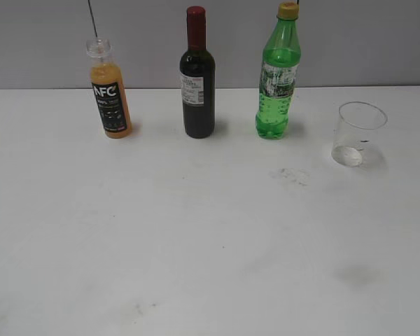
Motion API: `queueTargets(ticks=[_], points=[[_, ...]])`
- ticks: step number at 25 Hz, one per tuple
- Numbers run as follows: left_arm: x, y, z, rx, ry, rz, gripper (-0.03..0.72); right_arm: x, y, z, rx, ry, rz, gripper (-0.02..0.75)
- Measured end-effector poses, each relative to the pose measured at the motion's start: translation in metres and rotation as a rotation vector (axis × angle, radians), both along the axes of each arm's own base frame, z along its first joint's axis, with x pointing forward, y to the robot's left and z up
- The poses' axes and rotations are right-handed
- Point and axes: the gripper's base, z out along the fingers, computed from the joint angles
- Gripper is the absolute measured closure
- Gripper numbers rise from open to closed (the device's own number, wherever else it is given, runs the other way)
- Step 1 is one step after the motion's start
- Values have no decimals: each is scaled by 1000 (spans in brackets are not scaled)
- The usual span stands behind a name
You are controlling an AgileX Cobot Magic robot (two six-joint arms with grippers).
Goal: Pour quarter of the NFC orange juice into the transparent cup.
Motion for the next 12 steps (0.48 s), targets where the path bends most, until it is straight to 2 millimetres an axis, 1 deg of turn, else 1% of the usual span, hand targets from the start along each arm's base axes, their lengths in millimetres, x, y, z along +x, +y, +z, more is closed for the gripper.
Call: queueTargets(ticks=[12], points=[[0, 0, 0, -1, 0, 0, 452, 0, 0, 0, 0, 0, 0, 195]])
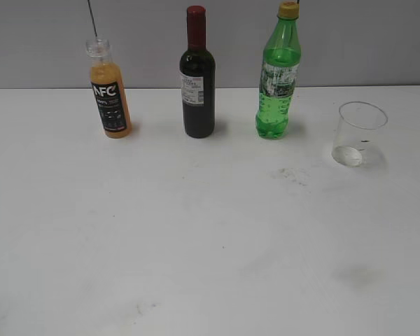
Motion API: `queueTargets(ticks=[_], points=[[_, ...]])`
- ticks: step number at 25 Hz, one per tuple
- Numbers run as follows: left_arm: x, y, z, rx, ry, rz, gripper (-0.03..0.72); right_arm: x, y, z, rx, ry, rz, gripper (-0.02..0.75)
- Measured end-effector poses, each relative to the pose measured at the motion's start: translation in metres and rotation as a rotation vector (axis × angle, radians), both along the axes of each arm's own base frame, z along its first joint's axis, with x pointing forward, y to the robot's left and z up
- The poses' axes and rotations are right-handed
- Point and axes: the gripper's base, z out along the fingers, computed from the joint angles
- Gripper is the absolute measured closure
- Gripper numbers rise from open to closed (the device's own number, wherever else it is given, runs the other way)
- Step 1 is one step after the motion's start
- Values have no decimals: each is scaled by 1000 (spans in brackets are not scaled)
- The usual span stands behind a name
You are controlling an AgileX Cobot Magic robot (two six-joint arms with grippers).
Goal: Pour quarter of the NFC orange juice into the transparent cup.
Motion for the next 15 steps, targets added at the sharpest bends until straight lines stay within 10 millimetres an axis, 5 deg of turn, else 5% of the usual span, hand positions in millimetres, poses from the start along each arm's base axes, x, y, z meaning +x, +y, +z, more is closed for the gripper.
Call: queueTargets(ticks=[11, 15], points=[[0, 0, 0, 0, 0, 0, 452, 0, 1, 0, 6, 1, 4, 194], [0, 0, 0, 0, 0, 0, 452, 11, 2, 0, -13, 69, 7, 111]])
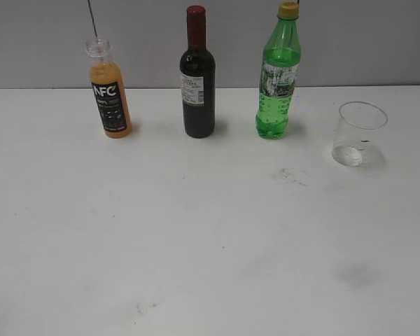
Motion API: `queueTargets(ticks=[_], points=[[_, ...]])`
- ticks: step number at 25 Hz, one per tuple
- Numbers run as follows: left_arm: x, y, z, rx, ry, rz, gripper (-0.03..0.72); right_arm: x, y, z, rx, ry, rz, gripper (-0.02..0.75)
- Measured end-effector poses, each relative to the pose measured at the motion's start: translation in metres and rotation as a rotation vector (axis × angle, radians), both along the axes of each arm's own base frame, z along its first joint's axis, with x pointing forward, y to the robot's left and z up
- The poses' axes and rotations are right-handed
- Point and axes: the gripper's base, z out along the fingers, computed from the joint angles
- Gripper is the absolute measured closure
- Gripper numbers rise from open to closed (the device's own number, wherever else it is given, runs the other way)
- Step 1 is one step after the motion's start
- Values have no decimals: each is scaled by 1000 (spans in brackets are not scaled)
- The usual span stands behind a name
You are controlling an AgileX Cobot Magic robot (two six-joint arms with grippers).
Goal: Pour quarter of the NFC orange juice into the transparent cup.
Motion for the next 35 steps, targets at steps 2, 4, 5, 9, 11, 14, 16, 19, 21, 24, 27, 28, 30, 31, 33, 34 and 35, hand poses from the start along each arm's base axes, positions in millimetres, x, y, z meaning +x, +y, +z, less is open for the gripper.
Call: queueTargets(ticks=[2, 4, 5, 9, 11, 14, 16, 19, 21, 24, 27, 28, 30, 31, 33, 34, 35], points=[[0, 0, 0, 0, 0, 0, 452, 12, 2, -1, -19, 76, 1, 75], [0, 0, 0, 0, 0, 0, 452, 25, 3, -1, -32, 143, 0, 69], [0, 0, 0, 0, 0, 0, 452, 32, 4, 0, -36, 162, 1, 69], [0, 0, 0, 0, 0, 0, 452, 64, 11, 14, -15, 63, 21, 83], [0, 0, 0, 0, 0, 0, 452, 81, 14, 17, -7, 26, 29, 91], [0, 0, 0, 0, 0, 0, 452, 111, 20, 17, 5, -19, 40, 101], [0, 0, 0, 0, 0, 0, 452, 132, 24, 13, 22, -59, 48, 106], [0, 0, 0, 0, 0, 0, 452, 157, 29, -3, 67, -110, 47, 114], [0, 0, 0, 0, 0, 0, 452, 169, 31, -21, 93, -140, 38, 116], [0, 0, 0, 0, 0, 0, 452, 185, 33, -46, 110, -223, 29, 124], [0, 0, 0, 0, 0, 0, 452, 204, 35, -75, 108, -236, 23, 126], [0, 0, 0, 0, 0, 0, 452, 209, 36, -83, 106, -237, 23, 126], [0, 0, 0, 0, 0, 0, 452, 223, 38, -101, 105, -264, 23, 124], [0, 0, 0, 0, 0, 0, 452, 228, 38, -107, 108, -304, 24, 117], [0, 0, 0, 0, 0, 0, 452, 236, 39, -125, 108, -339, 23, 91], [0, 0, 0, 0, 0, 0, 452, 238, 39, -133, 106, -337, 23, 79], [0, 0, 0, 0, 0, 0, 452, 240, 40, -145, 101, -301, 22, 73]])
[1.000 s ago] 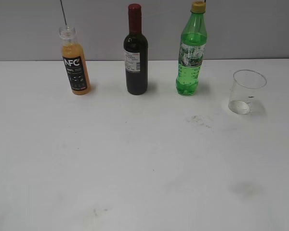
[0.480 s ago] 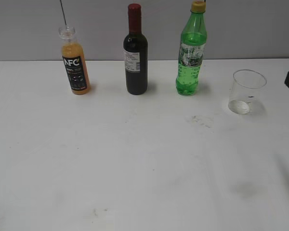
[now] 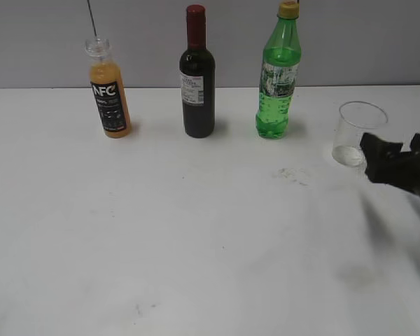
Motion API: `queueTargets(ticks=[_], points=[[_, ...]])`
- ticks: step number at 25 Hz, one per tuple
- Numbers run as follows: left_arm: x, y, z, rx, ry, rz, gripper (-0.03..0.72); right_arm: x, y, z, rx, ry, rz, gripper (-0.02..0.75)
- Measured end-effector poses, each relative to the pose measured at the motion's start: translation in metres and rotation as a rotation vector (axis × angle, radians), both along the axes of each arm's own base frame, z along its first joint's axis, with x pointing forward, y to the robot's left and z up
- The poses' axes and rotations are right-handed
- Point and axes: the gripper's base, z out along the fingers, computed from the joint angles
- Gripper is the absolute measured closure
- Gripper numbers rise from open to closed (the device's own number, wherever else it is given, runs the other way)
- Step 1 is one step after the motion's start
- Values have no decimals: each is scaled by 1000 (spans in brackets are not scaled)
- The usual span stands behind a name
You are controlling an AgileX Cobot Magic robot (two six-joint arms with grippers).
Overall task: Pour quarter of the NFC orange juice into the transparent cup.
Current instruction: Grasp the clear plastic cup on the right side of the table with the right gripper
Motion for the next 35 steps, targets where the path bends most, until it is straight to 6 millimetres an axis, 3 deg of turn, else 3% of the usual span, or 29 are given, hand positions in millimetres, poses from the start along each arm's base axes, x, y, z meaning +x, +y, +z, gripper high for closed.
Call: queueTargets(ticks=[4, 8, 17, 28, 35], points=[[0, 0, 0, 1, 0, 0, 452, 3, 0, -34, -17, 109, 0, 65], [0, 0, 0, 0, 0, 0, 452, 13, 1, -49, -21, 142, -12, 62], [0, 0, 0, 1, 0, -13, 452, 60, 6, -67, 16, 92, -42, 62], [0, 0, 0, 0, 0, -14, 452, 85, 9, -91, 40, 92, -57, 62], [0, 0, 0, 0, 0, -14, 452, 103, 12, -87, 52, 38, -55, 64]])
